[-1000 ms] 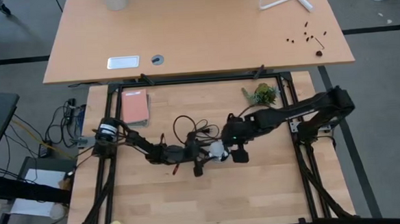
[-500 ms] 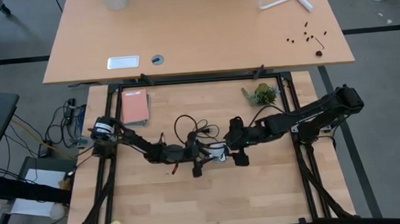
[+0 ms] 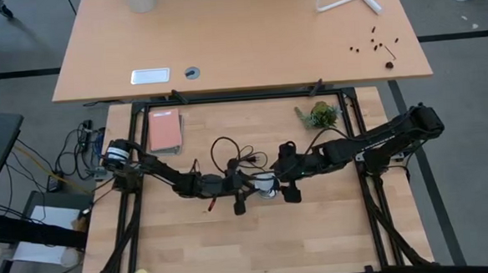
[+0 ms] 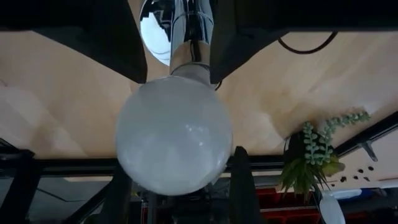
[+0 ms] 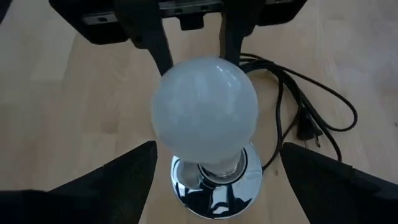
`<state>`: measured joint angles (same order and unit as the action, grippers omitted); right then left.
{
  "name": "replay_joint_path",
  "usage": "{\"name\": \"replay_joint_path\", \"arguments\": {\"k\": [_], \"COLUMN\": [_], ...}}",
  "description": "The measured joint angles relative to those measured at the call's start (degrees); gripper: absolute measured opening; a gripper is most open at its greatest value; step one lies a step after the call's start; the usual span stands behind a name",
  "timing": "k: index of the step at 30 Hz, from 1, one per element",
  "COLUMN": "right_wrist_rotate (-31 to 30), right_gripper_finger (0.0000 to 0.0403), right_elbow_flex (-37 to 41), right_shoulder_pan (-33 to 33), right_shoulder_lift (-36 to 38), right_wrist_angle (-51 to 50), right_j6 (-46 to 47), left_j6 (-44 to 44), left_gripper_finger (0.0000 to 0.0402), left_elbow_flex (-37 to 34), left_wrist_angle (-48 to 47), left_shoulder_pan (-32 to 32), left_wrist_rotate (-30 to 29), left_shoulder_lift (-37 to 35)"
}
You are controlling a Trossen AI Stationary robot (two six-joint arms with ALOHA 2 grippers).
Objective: Screw lightbulb
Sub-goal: Insert the lightbulb into the lamp
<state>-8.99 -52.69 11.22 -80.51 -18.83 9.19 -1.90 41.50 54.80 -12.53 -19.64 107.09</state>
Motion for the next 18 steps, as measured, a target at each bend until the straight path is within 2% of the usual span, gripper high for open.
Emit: {"name": "replay_joint_path", "arguments": {"k": [8,18], "right_wrist_rotate": [-0.42,-2.08], "right_gripper_finger": [0.0352,0.0352], "right_elbow_flex": [0.00,0.00], "right_shoulder_pan": [0.00,-0.01], "right_shoulder_lift": [-0.02,-0.02], "right_wrist_angle": [-1.17,-4.08], "right_j6": [3.71,7.75], "left_j6": [0.23,0.52], "left_gripper_finger": [0.0154,0.0152], "left_elbow_flex": [0.04,1.18], "left_wrist_angle": [1.53,2.76], "left_shoulder_pan": [0.04,0.29], "left_wrist_rotate": [-0.11,-1.46], "left_shoulder_lift": [0.00,0.83]}}
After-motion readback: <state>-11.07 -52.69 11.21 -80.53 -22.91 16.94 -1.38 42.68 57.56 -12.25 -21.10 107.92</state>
